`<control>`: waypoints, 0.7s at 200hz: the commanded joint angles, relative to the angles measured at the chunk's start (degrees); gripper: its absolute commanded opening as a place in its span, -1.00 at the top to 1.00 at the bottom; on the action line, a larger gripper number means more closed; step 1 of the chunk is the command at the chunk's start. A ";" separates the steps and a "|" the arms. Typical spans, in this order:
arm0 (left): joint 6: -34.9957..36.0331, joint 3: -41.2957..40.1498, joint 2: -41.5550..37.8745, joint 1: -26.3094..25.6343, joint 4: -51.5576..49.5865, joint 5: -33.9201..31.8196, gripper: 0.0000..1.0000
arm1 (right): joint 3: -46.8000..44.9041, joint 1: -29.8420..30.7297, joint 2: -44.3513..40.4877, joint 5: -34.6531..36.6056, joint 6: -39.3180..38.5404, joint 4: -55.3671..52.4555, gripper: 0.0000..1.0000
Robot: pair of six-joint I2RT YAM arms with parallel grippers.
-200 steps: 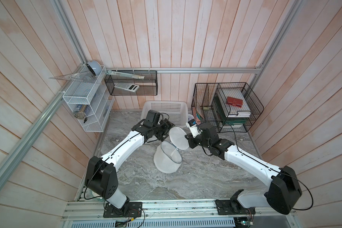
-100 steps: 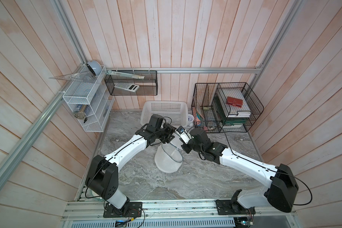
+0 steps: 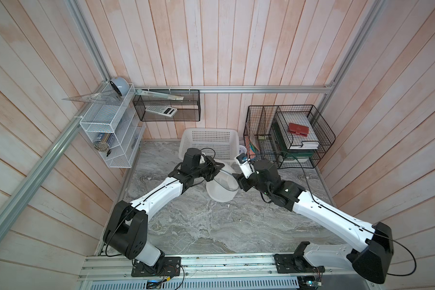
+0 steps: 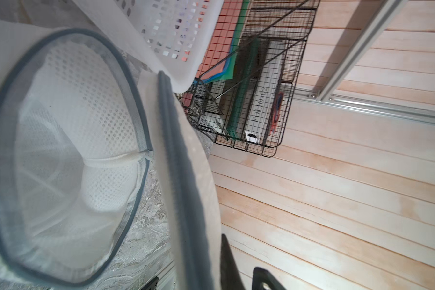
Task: Turn the laundry bag inside out
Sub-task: Adjust the laundry bag at the center of the board.
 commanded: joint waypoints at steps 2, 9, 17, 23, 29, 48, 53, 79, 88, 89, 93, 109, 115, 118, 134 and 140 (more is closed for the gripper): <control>1.60 -4.66 -1.20 1.47 12.72 6.98 1.00 | 0.59 -7.21 -2.03 -12.53 11.79 -3.78 -0.15; 1.46 -6.13 -1.25 1.94 15.75 8.57 1.00 | 0.25 -9.75 -2.06 -15.67 14.35 -3.86 -0.10; 1.48 -7.71 -1.34 2.44 18.54 10.25 1.00 | -0.18 -12.50 -1.67 -19.82 16.56 -3.76 -0.06; 1.63 -8.89 -1.17 2.69 20.78 11.80 1.00 | -0.51 -14.39 -1.08 -22.47 18.22 -3.45 -0.03; 1.64 -10.14 -1.18 3.00 23.65 13.21 1.00 | -0.76 -15.98 -0.40 -24.74 19.72 -3.13 0.01; 0.61 -13.30 -1.08 3.58 32.52 17.69 1.00 | -1.23 -19.90 2.83 -30.35 24.22 -2.34 0.07; 0.93 -13.69 -0.97 3.60 33.65 19.03 1.00 | -1.48 -20.66 3.65 -31.10 25.44 -1.93 0.09; 5.81 -14.15 -1.82 3.78 30.87 23.74 1.00 | -2.26 -22.08 7.60 -34.37 27.62 0.22 0.11; 7.93 -14.21 -2.57 3.97 28.48 24.34 1.00 | -2.32 -22.17 9.04 -36.23 27.65 0.77 0.12; 8.14 -14.17 -2.62 4.05 28.13 24.40 1.00 | -2.35 -22.17 9.21 -36.43 27.60 0.86 0.12; 9.01 -14.17 -2.91 4.39 26.84 24.44 1.00 | -2.51 -22.17 9.82 -37.54 27.50 1.27 0.12; 11.03 -14.12 -3.88 5.55 23.07 23.74 1.00 | -3.40 -22.15 12.30 -39.58 27.70 2.01 0.12; 10.92 -14.26 -3.99 6.03 22.95 23.58 1.00 | -3.85 -22.28 13.28 -40.39 27.99 2.08 0.12; 10.85 -14.30 -4.03 6.17 22.99 23.53 1.00 | -4.19 -22.16 13.69 -40.94 28.12 2.62 0.12; 10.22 -14.21 -3.98 6.38 23.56 23.33 1.00 | -6.87 -22.20 15.19 -42.56 31.39 6.91 0.12; 10.02 -14.17 -3.90 6.33 23.90 23.25 1.00 | -7.89 -22.09 15.63 -43.23 32.53 8.78 0.12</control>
